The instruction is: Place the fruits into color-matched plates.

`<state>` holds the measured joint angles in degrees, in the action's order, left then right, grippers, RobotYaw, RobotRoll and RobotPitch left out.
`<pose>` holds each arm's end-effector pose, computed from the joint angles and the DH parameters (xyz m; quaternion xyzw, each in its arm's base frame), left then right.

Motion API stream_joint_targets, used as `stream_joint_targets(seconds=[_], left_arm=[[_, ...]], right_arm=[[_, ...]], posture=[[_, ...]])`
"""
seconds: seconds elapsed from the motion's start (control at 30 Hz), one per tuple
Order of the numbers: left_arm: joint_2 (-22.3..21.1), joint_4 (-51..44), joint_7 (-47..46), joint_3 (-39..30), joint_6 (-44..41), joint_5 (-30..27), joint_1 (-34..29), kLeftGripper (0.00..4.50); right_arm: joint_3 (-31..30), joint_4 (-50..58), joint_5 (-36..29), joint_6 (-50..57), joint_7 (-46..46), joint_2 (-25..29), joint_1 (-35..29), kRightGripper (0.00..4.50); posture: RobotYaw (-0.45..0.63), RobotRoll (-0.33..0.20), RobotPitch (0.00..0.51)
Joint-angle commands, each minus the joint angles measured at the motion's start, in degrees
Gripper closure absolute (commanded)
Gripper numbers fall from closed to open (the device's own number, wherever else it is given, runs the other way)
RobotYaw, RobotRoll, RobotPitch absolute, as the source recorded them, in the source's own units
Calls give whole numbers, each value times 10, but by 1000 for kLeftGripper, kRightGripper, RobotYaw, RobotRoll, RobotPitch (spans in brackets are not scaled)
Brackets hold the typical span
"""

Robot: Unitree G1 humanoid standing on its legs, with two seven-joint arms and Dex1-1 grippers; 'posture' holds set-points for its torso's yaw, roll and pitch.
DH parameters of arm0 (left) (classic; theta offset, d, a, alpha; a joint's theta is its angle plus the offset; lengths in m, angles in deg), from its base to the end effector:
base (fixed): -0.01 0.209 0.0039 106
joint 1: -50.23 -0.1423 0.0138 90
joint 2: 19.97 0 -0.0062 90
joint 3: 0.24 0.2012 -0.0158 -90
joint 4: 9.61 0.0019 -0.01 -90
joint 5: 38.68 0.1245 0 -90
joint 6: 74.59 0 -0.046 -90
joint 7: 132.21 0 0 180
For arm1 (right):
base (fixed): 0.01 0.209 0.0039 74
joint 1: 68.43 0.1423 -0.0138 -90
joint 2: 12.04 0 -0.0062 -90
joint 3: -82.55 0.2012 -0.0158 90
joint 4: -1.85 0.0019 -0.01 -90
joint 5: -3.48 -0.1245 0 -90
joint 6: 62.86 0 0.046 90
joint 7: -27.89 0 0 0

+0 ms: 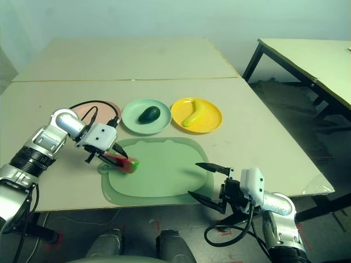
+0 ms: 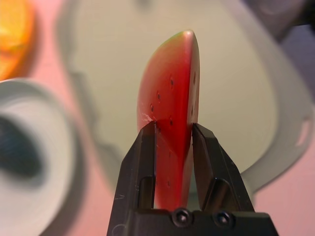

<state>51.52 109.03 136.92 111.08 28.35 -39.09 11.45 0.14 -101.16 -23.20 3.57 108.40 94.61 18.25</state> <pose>0.3325 0.1939 0.1955 0.4337 0.0681 -0.6991 0.5644 0.1673 -0.3024 0.0513 -0.1247 -0.0386 0.5548 0.8217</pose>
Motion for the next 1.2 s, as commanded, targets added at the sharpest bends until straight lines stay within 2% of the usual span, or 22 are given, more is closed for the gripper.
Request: stream_joint_targets(seconds=[0.03, 0.17, 0.3, 0.43, 0.7, 1.17, 1.2], left_arm=[[-18, 86, -33, -18, 48, 26, 34, 3483], [-40, 200, -95, -25, 109, 67, 79, 3484], [-54, 280, -140, -23, 155, 101, 106, 3484], [-66, 338, -220, -6, 194, 163, 128, 3484], [-50, 392, -370, 27, 182, 260, 146, 3484], [-47, 426, -449, 30, 168, 299, 141, 3484], [-47, 426, -452, 30, 168, 300, 141, 2724]], right_arm=[[-19, 1, 10, -16, 13, 2, 0, 0], [-27, 1, 11, -19, 6, 1, 1, 0], [-30, 3, 10, -17, 1, 0, 3, 0], [-31, -3, 11, -17, -4, 0, 10, 0], [-35, -2, 15, -15, -21, -7, 17, 0], [2, 47, -38, 101, -134, -32, 11, 0], [2, 50, -37, 103, -135, -32, 10, 0]], posture=[[16, 0, 43], [24, 0, 43], [28, 0, 44], [38, 0, 44], [34, 0, 44], [23, 0, 50], [22, 0, 51]])
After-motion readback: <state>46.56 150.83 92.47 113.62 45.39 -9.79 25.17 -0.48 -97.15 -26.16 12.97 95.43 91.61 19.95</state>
